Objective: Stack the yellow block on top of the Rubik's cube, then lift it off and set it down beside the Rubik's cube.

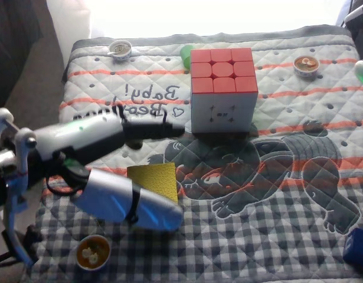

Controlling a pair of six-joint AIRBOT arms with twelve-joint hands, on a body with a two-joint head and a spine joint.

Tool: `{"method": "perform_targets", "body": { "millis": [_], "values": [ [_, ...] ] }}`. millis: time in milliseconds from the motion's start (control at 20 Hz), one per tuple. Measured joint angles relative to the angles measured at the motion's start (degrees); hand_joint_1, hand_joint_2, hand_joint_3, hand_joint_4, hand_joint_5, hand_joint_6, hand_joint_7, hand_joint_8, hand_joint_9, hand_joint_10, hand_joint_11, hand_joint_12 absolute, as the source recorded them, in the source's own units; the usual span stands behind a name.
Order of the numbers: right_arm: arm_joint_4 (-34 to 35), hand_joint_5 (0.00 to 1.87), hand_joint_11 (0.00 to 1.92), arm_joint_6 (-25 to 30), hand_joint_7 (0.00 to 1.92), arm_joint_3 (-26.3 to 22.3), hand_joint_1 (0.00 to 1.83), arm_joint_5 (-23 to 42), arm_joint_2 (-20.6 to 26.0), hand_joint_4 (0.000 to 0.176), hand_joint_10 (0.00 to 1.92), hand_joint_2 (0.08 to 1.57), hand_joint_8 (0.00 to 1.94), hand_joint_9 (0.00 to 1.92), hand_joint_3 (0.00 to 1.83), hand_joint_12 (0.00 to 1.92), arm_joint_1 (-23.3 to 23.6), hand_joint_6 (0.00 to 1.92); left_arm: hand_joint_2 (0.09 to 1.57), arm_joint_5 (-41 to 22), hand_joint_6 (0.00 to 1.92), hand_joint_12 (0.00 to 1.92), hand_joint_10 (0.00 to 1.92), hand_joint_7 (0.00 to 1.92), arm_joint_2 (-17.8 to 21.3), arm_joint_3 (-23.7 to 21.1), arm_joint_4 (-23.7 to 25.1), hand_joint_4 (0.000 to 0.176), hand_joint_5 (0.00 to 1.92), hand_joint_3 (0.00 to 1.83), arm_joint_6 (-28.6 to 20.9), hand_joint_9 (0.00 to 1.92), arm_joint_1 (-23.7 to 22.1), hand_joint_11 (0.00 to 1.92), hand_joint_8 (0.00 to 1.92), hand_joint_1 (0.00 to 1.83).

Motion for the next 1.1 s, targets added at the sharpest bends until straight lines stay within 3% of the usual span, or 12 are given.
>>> {"method": "perform_targets", "body": {
  "millis": [100,200,400,450,500,600,650,700,750,850,1000,1100],
  "values": [
    [0.04,0.50,0.25,0.04,0.66,0.00,0.58,0.02,0.00,0.000,1.02,1.29,0.68,0.48,0.00,1.69,0.04,0.68,0.72,-2.49,0.00,0.97,0.04,0.20,0.00,0.02,0.02,0.056,0.21,0.00,0.17,0.14,0.00,0.00,0.00,0.60],
    [-0.13,0.52,0.18,0.13,0.69,0.00,0.59,0.02,0.00,0.000,1.01,1.30,0.63,0.48,0.00,1.73,0.04,0.61,0.73,-4.46,0.01,0.97,0.03,0.20,0.00,0.09,0.04,0.046,0.22,0.00,1.42,0.13,0.00,0.00,0.01,0.64],
    [-0.09,0.55,0.35,0.50,0.67,0.24,0.61,0.04,0.00,0.000,1.17,1.29,0.78,0.51,0.00,1.83,0.04,0.69,0.82,-6.78,0.00,0.68,0.00,0.17,-1.20,0.92,0.07,0.065,0.21,0.02,2.64,0.10,-0.11,0.00,0.00,0.67],
    [-0.09,0.56,0.34,0.63,0.66,0.24,0.61,0.04,0.00,0.000,1.15,1.29,0.77,0.50,0.00,1.82,0.04,0.72,0.86,-6.97,0.01,0.70,0.01,0.18,-1.51,1.33,0.11,0.062,0.23,0.02,2.62,0.11,-0.11,0.00,0.00,0.68],
    [-0.09,0.53,0.40,0.70,0.65,0.24,0.66,0.00,0.00,0.000,1.18,1.30,0.80,0.51,0.00,1.80,0.04,0.79,0.98,-7.13,0.03,0.88,0.02,0.28,-1.84,1.73,0.11,0.014,0.45,0.02,2.64,0.19,-0.11,0.00,0.01,0.75],
    [-0.07,0.53,0.40,0.87,0.69,0.24,0.65,0.02,0.00,0.000,1.11,1.30,0.76,0.55,0.00,1.73,0.04,0.77,1.04,-7.10,0.04,0.92,0.01,0.30,-1.84,1.75,0.09,0.005,0.57,0.01,2.60,0.19,-0.42,0.00,0.01,0.81],
    [-0.11,0.53,0.32,0.94,0.69,0.24,0.72,0.02,0.00,0.000,1.07,1.31,0.74,0.54,0.00,1.66,0.04,0.75,1.19,-6.43,0.98,1.28,0.04,0.43,-1.81,1.75,0.02,0.009,0.82,0.00,2.45,0.29,-0.59,0.00,0.01,0.99],
    [-0.17,0.53,0.32,0.94,0.69,0.24,0.72,0.02,0.00,0.000,1.07,1.31,0.74,0.54,0.00,1.66,0.04,0.75,1.19,-5.92,0.98,1.28,0.04,0.43,-1.81,1.95,0.13,0.009,0.82,0.00,2.56,0.29,-0.59,0.00,0.01,0.99],
    [-0.15,0.55,0.29,0.96,0.69,0.24,0.75,0.02,0.00,0.000,1.05,1.32,0.70,0.53,0.00,1.65,0.04,0.73,1.22,-5.64,1.24,1.24,0.04,0.47,-1.84,2.03,0.07,0.000,0.78,0.00,2.47,0.30,-0.57,0.00,0.01,1.01],
    [0.11,0.58,0.28,1.33,0.71,0.24,0.80,0.02,0.00,0.000,1.09,1.32,0.70,0.53,0.00,1.71,0.04,0.73,1.25,-4.59,1.38,1.29,0.04,0.52,-1.81,2.01,-0.13,0.000,0.73,0.00,2.40,0.32,-0.57,0.00,0.02,0.99],
    [-0.13,0.59,0.35,1.33,0.73,0.24,0.81,0.02,0.00,0.000,1.11,1.32,0.75,0.58,0.00,1.71,0.04,0.74,1.26,0.31,1.39,1.19,0.06,0.55,-0.04,0.31,-1.07,0.000,0.72,0.00,2.67,0.35,-0.57,0.00,0.03,1.01],
    [-0.07,0.60,0.36,1.33,0.74,0.24,0.80,0.04,0.00,0.000,1.11,1.31,0.75,0.59,0.00,1.72,0.04,0.72,1.26,5.31,1.39,1.27,0.10,0.55,1.90,-1.05,-1.40,0.000,0.72,0.00,2.67,0.39,-0.57,0.00,0.02,1.01]
  ]
}}
